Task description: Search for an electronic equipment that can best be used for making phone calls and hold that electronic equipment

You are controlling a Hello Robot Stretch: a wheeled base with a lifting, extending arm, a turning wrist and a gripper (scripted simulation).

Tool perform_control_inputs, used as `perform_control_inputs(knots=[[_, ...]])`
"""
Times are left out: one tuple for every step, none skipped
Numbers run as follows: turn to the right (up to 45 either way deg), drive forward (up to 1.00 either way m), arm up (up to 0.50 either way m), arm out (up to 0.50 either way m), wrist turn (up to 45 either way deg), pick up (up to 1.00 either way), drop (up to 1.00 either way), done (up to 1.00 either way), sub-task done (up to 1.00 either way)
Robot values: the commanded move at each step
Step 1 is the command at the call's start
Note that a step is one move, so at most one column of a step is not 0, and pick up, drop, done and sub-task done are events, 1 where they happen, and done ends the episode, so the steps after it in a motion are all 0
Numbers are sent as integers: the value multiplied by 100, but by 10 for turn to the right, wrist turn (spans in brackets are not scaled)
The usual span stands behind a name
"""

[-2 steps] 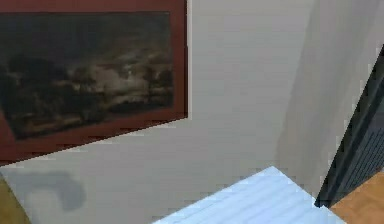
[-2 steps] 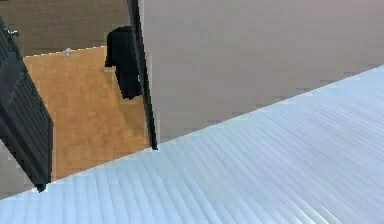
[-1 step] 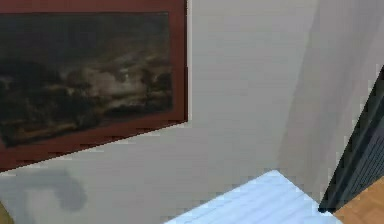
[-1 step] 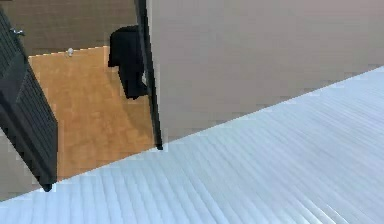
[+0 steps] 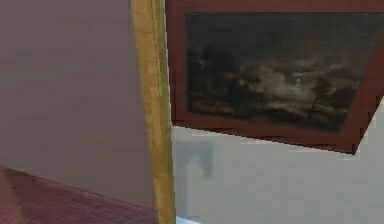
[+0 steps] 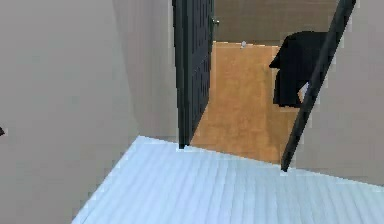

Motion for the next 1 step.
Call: perform_control_inputs(knots=[[-210,0,0,0,0,0,0,0,0]])
